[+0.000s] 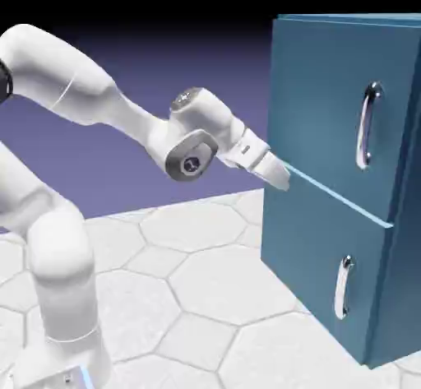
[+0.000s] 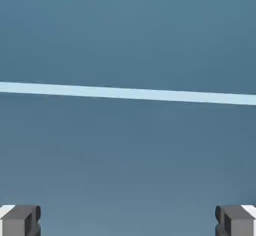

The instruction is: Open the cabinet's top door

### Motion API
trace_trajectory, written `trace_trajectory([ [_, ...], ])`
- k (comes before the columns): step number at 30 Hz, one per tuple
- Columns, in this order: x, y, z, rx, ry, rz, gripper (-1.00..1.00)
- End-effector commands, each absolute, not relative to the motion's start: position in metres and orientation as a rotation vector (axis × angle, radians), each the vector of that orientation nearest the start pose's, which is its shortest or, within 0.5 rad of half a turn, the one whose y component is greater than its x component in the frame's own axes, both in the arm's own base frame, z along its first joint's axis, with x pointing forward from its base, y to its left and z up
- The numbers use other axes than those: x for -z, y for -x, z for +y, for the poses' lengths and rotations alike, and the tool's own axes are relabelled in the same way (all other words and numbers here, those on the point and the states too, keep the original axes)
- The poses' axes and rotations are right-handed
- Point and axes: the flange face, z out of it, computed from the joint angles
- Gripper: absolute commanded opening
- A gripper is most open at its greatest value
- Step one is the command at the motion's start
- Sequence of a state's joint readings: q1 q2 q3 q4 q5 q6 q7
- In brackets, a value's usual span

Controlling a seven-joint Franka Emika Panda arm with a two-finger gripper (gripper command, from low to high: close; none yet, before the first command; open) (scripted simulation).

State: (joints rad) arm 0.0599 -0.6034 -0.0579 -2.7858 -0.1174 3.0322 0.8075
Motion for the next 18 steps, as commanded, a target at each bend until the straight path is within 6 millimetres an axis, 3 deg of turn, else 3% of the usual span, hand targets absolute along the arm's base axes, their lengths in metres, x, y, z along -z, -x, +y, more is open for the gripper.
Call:
trace_trajectory([
  [1,-0.491,-0.388,0.01,1.124,2.448,0.878,0.0],
  [10,-0.56,-0.374,0.01,1.314,2.337,0.743,0.0],
  [18,-0.605,-0.357,-0.007,1.46,2.217,0.665,0.0],
])
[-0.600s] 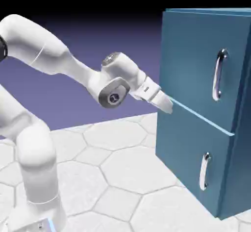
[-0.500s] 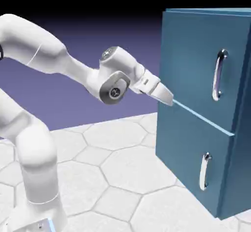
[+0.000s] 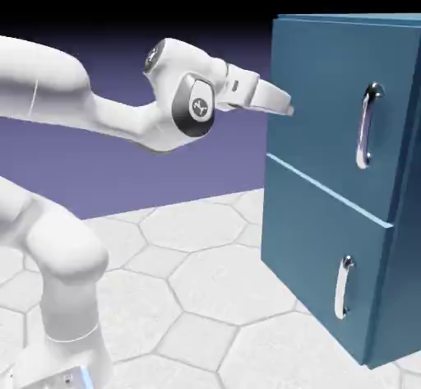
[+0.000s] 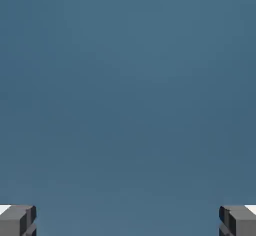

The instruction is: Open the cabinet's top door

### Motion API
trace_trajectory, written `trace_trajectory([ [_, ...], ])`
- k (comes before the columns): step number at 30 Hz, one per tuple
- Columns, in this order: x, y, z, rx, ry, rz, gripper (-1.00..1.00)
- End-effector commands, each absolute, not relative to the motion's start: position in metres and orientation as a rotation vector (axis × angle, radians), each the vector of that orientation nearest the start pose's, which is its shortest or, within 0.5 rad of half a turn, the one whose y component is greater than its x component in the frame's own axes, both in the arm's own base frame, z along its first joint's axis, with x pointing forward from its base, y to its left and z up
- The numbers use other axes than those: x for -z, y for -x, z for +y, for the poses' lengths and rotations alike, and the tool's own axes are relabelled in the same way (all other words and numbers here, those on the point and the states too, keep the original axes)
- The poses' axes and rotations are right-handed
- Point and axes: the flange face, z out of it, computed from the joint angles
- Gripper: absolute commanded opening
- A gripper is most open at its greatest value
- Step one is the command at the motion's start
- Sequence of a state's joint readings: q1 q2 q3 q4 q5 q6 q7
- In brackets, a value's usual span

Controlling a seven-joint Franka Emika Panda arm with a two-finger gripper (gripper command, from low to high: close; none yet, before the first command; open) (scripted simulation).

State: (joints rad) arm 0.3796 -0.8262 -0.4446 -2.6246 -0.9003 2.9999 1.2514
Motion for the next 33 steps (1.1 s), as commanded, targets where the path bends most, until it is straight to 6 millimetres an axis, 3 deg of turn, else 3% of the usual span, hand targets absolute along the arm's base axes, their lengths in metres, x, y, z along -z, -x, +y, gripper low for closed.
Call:
trace_trajectory([
  [1,-0.609,-0.355,-0.01,1.476,2.202,0.659,0.0],
  [9,-0.631,-0.343,-0.044,1.59,2.073,0.625,0.0],
  [17,-0.63,-0.344,-0.086,1.671,1.95,0.625,0.0],
  [25,-0.605,-0.359,-0.131,1.718,1.847,0.647,0.0],
  [33,-0.554,-0.389,-0.169,1.732,1.773,0.679,0.0],
])
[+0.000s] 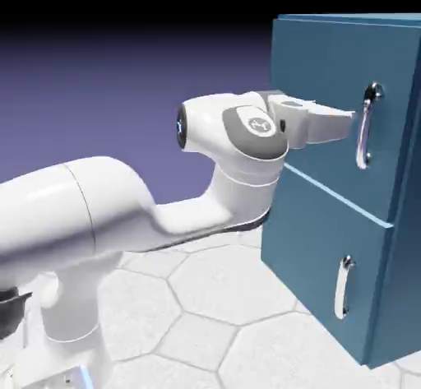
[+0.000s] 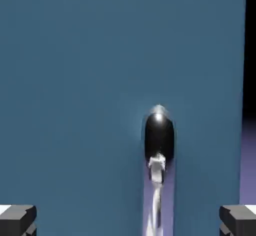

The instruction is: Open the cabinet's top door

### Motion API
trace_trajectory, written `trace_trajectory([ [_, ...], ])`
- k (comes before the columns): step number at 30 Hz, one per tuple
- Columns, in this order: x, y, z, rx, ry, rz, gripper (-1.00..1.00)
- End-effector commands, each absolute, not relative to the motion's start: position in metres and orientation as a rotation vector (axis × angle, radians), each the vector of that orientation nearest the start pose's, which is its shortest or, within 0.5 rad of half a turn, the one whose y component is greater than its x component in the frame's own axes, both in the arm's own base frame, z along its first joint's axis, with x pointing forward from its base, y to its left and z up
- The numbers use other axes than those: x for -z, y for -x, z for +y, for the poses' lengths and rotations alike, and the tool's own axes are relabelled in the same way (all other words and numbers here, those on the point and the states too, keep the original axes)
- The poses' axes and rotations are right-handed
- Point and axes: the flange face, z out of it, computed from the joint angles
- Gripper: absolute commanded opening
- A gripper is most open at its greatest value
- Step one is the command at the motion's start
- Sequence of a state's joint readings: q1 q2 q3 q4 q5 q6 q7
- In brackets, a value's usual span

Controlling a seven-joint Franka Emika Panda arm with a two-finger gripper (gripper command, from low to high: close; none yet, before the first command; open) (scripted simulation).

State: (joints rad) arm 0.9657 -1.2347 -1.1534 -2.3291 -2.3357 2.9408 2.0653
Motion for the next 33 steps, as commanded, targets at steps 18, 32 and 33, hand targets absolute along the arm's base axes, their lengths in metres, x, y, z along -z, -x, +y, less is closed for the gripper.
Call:
trace_trajectory([
  [18,-0.542,-0.376,-0.142,1.849,1.746,0.868,-1.0],
  [32,-0.542,-0.265,-0.057,2.052,1.681,1.222,-1.0],
  [33,-0.542,-0.259,-0.051,2.063,1.675,1.242,-1.0],
])
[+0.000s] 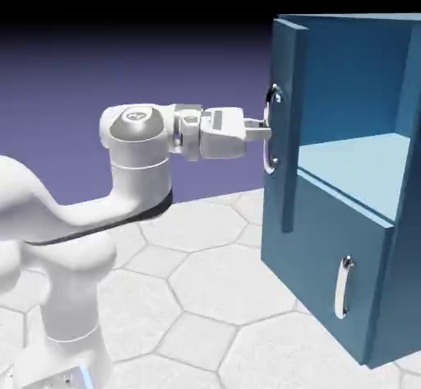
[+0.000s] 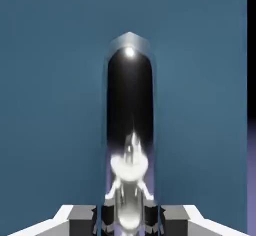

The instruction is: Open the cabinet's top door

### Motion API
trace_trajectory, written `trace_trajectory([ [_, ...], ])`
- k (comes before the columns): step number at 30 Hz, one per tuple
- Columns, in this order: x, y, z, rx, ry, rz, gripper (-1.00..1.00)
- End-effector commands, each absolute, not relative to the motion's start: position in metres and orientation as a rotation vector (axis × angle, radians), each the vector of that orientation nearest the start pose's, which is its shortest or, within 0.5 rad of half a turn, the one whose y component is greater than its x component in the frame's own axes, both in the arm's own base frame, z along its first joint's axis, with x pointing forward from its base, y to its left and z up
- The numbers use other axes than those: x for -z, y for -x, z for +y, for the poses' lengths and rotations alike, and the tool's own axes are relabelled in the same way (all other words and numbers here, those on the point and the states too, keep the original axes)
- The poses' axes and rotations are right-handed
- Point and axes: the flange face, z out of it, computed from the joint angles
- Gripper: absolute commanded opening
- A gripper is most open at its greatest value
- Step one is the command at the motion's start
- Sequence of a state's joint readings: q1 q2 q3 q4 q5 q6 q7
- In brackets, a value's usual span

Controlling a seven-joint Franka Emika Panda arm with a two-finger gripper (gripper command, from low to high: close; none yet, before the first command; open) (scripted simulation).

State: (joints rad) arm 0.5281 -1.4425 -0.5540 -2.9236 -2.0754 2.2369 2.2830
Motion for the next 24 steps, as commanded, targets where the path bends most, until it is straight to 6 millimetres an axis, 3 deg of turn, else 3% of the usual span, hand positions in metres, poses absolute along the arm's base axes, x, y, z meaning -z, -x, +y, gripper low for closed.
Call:
trace_trajectory([
  [1,-0.542,-0.254,-0.045,2.073,1.67,1.262,-1.0],
  [24,-0.542,-0.178,0.086,2.262,1.533,1.666,-1.0],
])
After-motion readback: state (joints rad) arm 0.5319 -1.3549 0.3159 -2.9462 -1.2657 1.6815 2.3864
